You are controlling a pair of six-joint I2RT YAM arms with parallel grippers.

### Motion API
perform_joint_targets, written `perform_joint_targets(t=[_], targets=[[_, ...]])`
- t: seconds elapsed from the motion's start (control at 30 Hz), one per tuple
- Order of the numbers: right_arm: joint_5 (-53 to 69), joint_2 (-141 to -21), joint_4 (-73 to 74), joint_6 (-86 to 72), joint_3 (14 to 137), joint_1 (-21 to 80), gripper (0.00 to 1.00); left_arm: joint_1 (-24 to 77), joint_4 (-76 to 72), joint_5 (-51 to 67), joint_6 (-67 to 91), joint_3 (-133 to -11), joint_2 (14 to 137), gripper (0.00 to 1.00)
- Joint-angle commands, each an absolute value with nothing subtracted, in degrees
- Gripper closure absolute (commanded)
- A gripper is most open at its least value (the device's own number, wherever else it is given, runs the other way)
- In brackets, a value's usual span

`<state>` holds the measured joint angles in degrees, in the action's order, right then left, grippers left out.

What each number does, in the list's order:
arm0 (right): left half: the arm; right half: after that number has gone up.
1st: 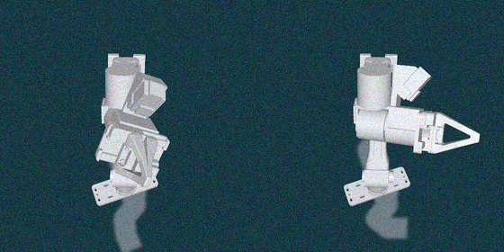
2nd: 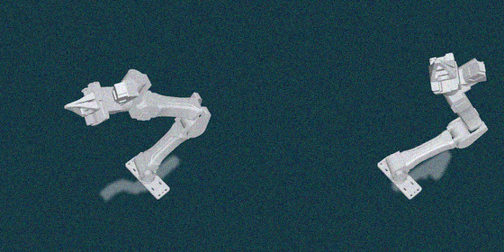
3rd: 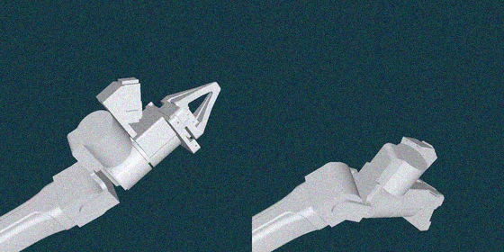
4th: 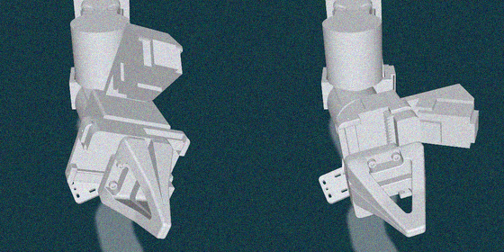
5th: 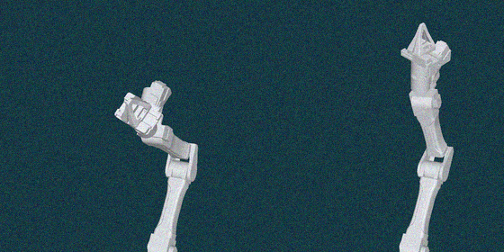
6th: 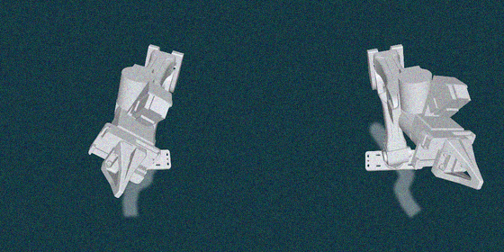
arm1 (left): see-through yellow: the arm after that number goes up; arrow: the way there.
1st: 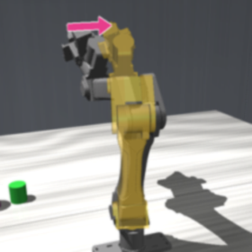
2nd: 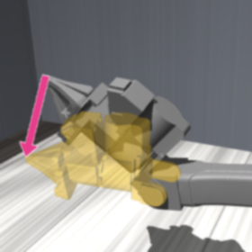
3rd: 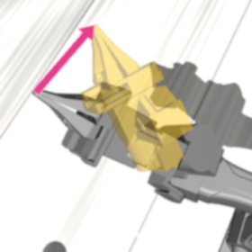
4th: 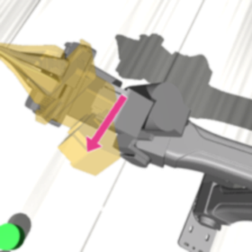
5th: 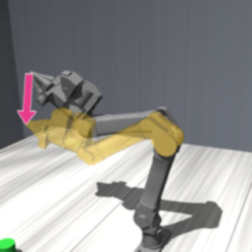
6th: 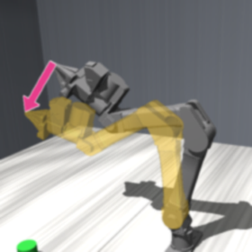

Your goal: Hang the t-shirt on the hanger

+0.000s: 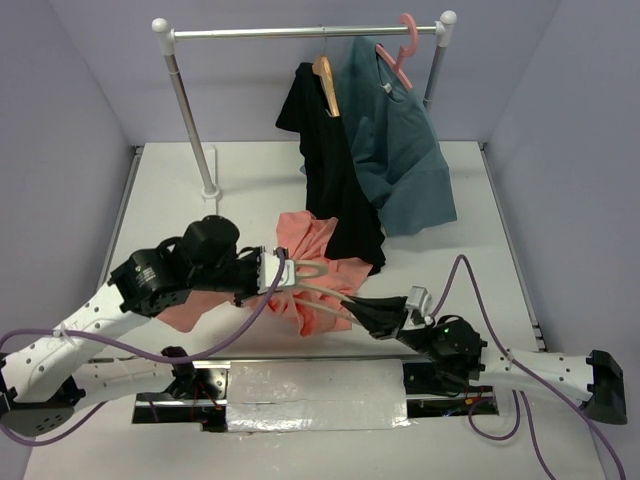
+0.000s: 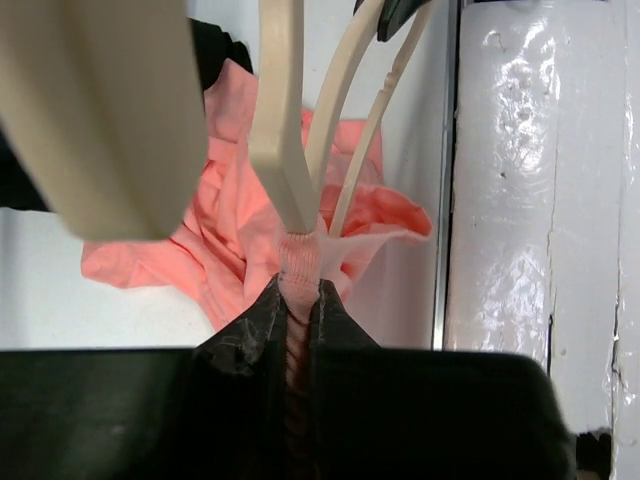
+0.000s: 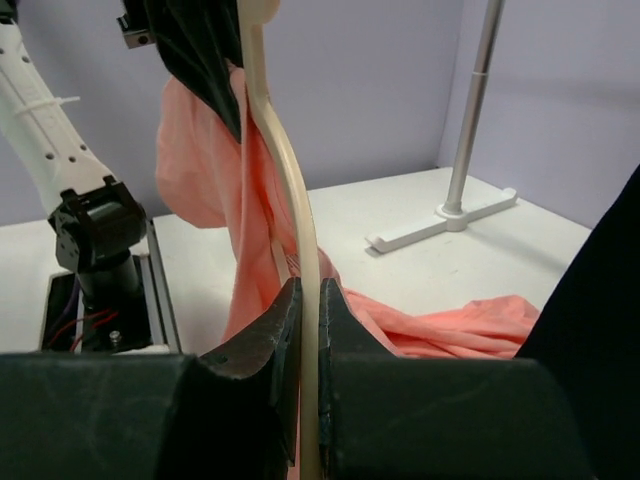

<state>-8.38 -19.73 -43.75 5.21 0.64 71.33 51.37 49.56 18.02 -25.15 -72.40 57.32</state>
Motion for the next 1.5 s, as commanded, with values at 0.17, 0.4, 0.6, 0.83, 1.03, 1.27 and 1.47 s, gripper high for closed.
perform_joint_targets(t=[0.17, 0.4, 0.6, 0.83, 1.03, 1.27, 1.47], targets=[[-26.44, -16.88, -42.83, 1.33, 8.61, 70.84, 0.4, 52.3, 30.06, 2.49, -13.46, -66.88, 53.26, 1.0], [-36.29, -13.01, -33.59, -9.65, 11.42, 70.75, 0.31, 52.21, 26.28, -6.59, -10.29, -66.1, 54.41, 1.0], [-35.59, -22.81, -37.18, -21.44, 9.48, 70.93, 0.38, 52.12, 24.17, -1.16, -8.97, -65.65, 51.07, 1.0], [-42.09, -39.27, -37.71, -31.0, 13.63, 70.66, 0.39, 52.21, 29.8, 10.01, -9.67, -66.28, 48.7, 1.0], [-40.52, -45.78, -48.69, -38.14, 8.17, 70.23, 0.42, 52.21, 26.54, 13.53, -9.23, -62.49, 43.16, 1.0], [-35.69, -52.37, -53.96, -39.64, 8.17, 70.23, 0.43, 52.21, 26.11, 13.8, -8.97, -62.05, 43.77, 1.0], [-34.28, -54.49, -56.43, -39.81, 7.82, 70.22, 0.43, 52.21, 26.45, 12.83, -9.4, -61.61, 43.86, 1.0]])
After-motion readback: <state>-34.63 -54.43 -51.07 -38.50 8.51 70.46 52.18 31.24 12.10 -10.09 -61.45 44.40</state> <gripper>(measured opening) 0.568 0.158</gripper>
